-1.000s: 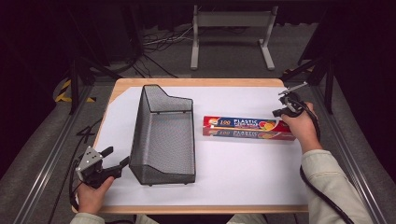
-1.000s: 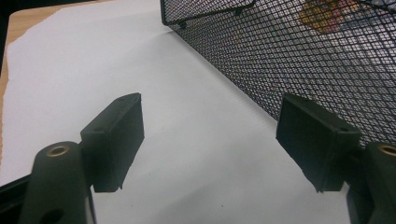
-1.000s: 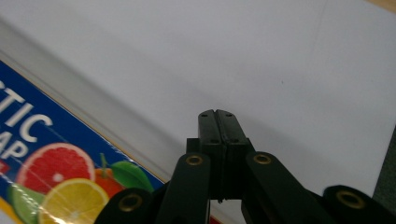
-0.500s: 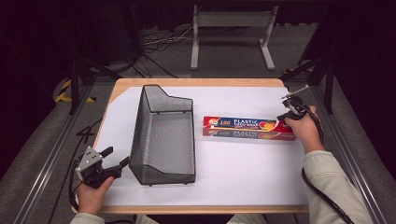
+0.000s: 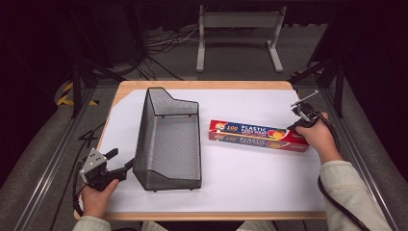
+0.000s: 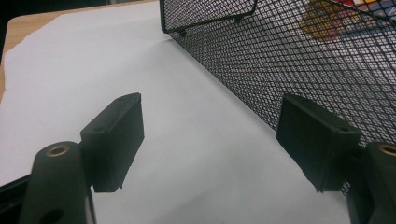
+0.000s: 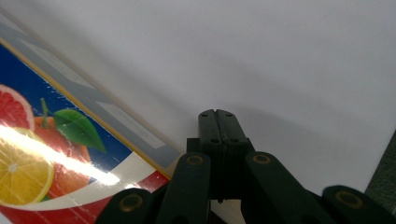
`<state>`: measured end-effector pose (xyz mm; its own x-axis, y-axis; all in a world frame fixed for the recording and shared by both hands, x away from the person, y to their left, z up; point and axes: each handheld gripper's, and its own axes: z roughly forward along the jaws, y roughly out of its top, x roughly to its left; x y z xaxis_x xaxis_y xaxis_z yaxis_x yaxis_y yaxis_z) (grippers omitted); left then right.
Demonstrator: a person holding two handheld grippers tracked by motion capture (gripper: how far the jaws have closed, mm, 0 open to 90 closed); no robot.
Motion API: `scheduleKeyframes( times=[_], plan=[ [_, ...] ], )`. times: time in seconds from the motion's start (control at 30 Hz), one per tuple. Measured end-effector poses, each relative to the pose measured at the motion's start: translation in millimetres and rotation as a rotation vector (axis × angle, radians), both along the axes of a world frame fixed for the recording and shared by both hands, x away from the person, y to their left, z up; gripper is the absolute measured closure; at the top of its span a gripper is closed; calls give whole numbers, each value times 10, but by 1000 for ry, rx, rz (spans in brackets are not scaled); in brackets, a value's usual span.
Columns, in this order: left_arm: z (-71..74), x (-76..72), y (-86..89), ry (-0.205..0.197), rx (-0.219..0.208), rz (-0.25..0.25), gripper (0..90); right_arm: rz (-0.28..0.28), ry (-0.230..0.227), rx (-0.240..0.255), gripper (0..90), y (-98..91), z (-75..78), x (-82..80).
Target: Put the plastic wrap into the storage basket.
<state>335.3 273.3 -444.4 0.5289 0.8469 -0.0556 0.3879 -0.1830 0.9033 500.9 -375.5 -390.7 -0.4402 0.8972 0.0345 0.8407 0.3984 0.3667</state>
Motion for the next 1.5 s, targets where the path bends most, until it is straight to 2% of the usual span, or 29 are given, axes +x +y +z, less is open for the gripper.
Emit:
scheduleKeyframes(
  times=[0.13, 0.37, 0.43, 0.6, 0.67, 0.93, 1.1, 1.23, 1.37, 1.5],
  plan=[
    [-2, 27, -19, 2, 12, 7, 242, 47, 41, -14, 900, 22, 7, -133],
    [-2, 51, -23, 0, 0, 13, 244, 102, 85, -18, 900, 73, 17, -375],
    [2, 51, -24, 1, 0, 12, 244, 123, 106, -7, 900, 84, 7, -455],
    [2, 50, -24, 3, -2, 11, 244, 125, 114, 58, 900, 82, -14, -657],
    [2, 47, -25, 2, -5, 12, 243, 134, 119, 67, 900, 96, -20, -713],
    [5, 42, -16, 4, -5, 15, 244, 223, 204, 97, 900, 212, -57, -913],
    [4, 39, -18, 5, -12, 15, 244, 264, 237, 117, 900, 269, -77, -994],
    [7, 36, -14, 4, -15, 15, 244, 253, 221, 112, 873, 258, -70, -992],
    [8, 34, -5, 3, -16, 16, 244, 224, 128, 116, 812, 245, 4, -974],
    [8, 29, -1, 4, -15, 18, 244, 200, 8, 160, 760, 217, 130, -992]
  ],
)
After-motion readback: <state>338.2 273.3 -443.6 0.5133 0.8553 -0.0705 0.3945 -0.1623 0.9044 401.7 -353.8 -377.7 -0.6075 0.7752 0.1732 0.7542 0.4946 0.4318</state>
